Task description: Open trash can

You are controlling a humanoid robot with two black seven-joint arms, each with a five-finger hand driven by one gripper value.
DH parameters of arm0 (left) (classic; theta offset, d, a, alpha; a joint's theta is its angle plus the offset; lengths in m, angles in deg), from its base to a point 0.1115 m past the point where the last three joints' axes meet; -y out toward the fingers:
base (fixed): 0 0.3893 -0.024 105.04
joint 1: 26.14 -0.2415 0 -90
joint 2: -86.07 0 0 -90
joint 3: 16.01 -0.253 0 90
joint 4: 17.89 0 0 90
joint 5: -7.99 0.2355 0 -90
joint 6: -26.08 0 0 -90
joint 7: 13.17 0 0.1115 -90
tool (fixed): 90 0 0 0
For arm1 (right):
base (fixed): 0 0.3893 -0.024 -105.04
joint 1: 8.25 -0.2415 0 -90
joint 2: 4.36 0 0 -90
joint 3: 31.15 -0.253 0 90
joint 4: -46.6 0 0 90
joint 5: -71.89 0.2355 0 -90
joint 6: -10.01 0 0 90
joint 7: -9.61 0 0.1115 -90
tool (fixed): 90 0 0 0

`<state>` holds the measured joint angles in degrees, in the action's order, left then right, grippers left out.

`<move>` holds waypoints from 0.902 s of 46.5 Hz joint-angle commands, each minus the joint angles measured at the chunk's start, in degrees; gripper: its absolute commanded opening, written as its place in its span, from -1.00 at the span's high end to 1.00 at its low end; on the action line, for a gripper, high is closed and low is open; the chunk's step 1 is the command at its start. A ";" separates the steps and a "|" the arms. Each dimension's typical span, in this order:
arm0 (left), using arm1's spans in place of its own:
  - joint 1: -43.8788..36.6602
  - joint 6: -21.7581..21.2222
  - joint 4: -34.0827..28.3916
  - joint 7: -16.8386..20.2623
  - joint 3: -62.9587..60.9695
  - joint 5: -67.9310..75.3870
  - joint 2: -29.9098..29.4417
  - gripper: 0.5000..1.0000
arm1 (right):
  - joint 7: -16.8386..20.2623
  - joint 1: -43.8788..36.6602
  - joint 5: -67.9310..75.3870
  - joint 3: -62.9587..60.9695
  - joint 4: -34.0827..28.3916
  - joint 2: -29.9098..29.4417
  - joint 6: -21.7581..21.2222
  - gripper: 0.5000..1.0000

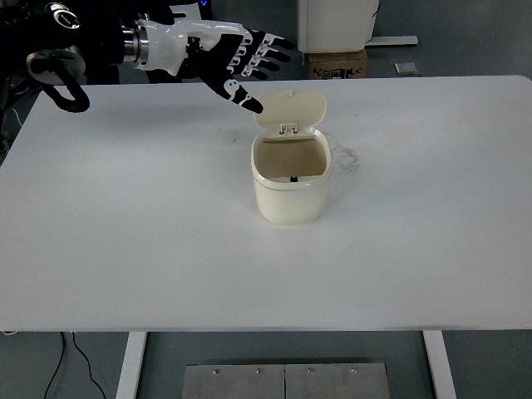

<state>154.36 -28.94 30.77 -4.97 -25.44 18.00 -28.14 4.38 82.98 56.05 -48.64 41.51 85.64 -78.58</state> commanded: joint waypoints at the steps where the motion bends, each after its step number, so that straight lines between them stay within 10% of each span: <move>1: -1.80 -2.10 -0.49 0.05 2.65 -2.44 -1.19 -1.00 | -0.04 0.00 -0.07 0.00 0.00 0.00 0.00 -0.97; 16: -13.14 -9.40 -3.22 0.32 18.82 -3.50 -7.25 -1.00 | 0.04 0.00 -0.07 0.00 0.00 0.00 0.00 -0.97; 42: -30.81 -9.93 -14.98 6.55 33.25 -17.03 -14.29 -1.00 | -0.04 0.00 -0.07 0.00 0.00 0.00 0.00 -0.97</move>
<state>124.84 -38.90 18.21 0.76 7.85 3.58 -42.52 4.37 82.99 56.02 -48.64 41.50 85.63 -78.58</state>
